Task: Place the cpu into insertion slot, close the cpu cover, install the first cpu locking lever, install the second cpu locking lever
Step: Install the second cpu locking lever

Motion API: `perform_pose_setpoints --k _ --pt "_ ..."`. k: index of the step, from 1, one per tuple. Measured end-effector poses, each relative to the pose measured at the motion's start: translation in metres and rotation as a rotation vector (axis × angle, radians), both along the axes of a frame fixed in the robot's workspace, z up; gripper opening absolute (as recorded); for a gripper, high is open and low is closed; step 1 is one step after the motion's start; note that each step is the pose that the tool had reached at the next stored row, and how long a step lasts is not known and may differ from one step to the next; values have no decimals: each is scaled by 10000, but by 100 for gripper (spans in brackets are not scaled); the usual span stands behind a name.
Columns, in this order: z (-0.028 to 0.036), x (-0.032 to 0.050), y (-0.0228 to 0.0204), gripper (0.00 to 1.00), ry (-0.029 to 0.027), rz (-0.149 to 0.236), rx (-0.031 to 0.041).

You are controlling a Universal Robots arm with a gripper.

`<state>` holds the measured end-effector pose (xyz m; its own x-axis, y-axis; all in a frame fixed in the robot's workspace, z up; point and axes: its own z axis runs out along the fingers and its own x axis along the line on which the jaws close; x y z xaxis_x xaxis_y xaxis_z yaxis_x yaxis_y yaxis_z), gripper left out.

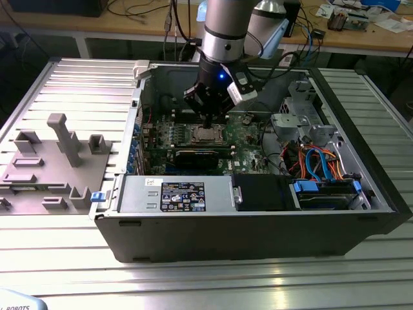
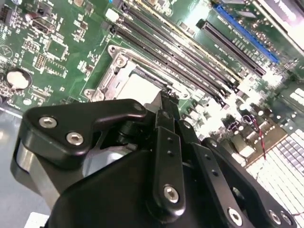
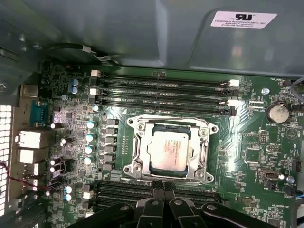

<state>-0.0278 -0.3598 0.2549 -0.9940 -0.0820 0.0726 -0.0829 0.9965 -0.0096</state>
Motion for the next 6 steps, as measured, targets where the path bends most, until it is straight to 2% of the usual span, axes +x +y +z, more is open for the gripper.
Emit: perform_pose_setpoints --k 6 --pt "1 0 0 11 1 0 -1"
